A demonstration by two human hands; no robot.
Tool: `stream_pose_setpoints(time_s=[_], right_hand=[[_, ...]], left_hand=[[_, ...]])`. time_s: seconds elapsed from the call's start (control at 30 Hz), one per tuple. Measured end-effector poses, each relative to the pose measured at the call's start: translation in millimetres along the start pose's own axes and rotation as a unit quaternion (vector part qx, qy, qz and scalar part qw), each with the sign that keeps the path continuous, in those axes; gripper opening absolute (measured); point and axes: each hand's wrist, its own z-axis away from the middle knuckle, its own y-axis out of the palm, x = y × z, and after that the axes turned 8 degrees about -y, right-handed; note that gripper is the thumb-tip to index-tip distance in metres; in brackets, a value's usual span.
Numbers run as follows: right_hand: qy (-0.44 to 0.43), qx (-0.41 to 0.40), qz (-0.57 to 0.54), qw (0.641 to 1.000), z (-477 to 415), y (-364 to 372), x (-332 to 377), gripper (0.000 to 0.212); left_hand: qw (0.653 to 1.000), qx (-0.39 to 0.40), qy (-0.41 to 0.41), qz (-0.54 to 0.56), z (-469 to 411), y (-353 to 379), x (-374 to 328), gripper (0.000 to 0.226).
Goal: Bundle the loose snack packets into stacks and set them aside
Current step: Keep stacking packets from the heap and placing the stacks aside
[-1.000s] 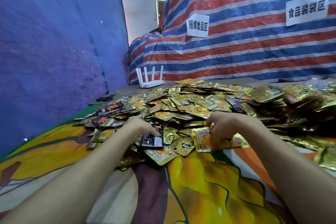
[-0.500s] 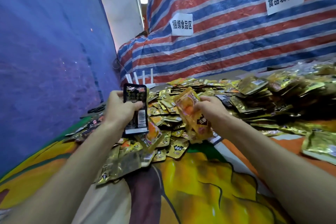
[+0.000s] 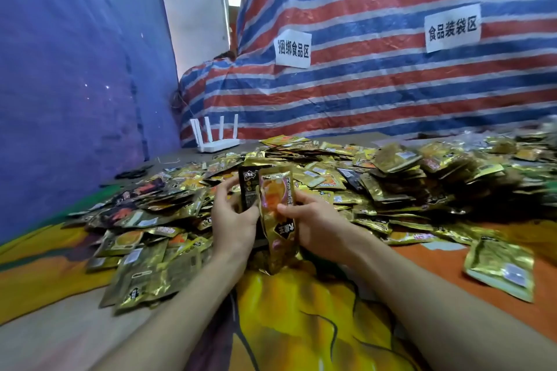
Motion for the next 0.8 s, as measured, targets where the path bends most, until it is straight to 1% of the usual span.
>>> stream_pose_setpoints(time_s=[0.07, 0.1, 0.13, 0.2, 0.23, 0.3, 0.33, 0.4, 0.47, 0.53, 0.57, 0.6, 0.63, 0.67, 0.7, 0.8], right_hand=[[-0.002, -0.021, 0.001, 1.000, -1.0, 3.5, -4.0, 0.029], [-0.004, -0.025, 0.000, 1.000, -1.0, 4.7, -5.5, 0.030], [-0.010, -0.025, -0.003, 1.000, -1.1, 6.0, -6.6, 0.032], [-0.030, -0.020, -0.019, 0.999, -0.6, 8.8, -7.1, 0.034], [-0.041, -0.024, -0.030, 0.998, 0.0, 10.7, -6.4, 0.034], [-0.061, -0.043, -0.037, 0.997, 1.1, 15.4, -5.0, 0.033], [-0.074, -0.054, -0.032, 0.995, 1.2, 17.9, -5.2, 0.033], [-0.114, -0.082, -0.020, 0.990, 0.7, 21.0, -4.3, 0.038], [-0.155, -0.099, -0.018, 0.983, -0.6, 21.2, -1.9, 0.054], [-0.172, -0.111, -0.004, 0.979, -1.8, 18.8, -1.0, 0.074], [-0.176, -0.115, 0.015, 0.977, -1.4, 18.6, -1.2, 0.074], [-0.180, -0.117, 0.037, 0.976, -0.9, 18.7, -2.3, 0.066], [-0.180, -0.117, 0.063, 0.975, -0.1, 19.0, -3.6, 0.054], [-0.180, -0.118, 0.088, 0.973, 1.1, 20.6, -5.1, 0.046], [-0.179, -0.121, 0.110, 0.970, 2.2, 22.1, -6.1, 0.043], [-0.185, -0.137, 0.138, 0.963, 3.1, 24.6, -7.1, 0.042]], left_hand=[[0.999, 0.010, -0.051, 0.016, 3.5, 1.7, 1.9, 0.033], [0.998, 0.016, -0.059, 0.007, 6.4, 2.5, 1.5, 0.031], [0.998, 0.022, -0.059, -0.015, 9.0, 3.5, -0.3, 0.035], [0.997, 0.035, -0.054, -0.047, 12.9, 2.6, -5.2, 0.054], [0.996, 0.053, -0.066, -0.026, 14.2, 1.0, -7.7, 0.057], [0.988, 0.113, -0.079, 0.074, 16.4, -2.0, -10.7, 0.047], [0.981, 0.138, -0.072, 0.113, 18.9, -2.6, -11.8, 0.044], [0.971, 0.177, -0.052, 0.150, 21.6, -3.0, -9.6, 0.049], [0.976, 0.187, -0.022, 0.112, 24.1, -2.7, -7.8, 0.048], [0.982, 0.186, -0.039, 0.010, 26.4, -1.5, -6.4, 0.050], [0.982, 0.176, -0.040, -0.058, 26.8, -0.5, -6.3, 0.046], [0.978, 0.164, -0.036, -0.120, 27.0, 0.1, -5.1, 0.041], [0.975, 0.154, -0.040, -0.158, 28.2, 0.1, -5.0, 0.041], [0.973, 0.144, -0.045, -0.173, 28.8, 0.1, -5.0, 0.046], [0.973, 0.138, -0.051, -0.178, 28.7, -0.1, -5.1, 0.054], [0.975, 0.133, -0.040, -0.173, 26.8, -1.1, -2.7, 0.079]])
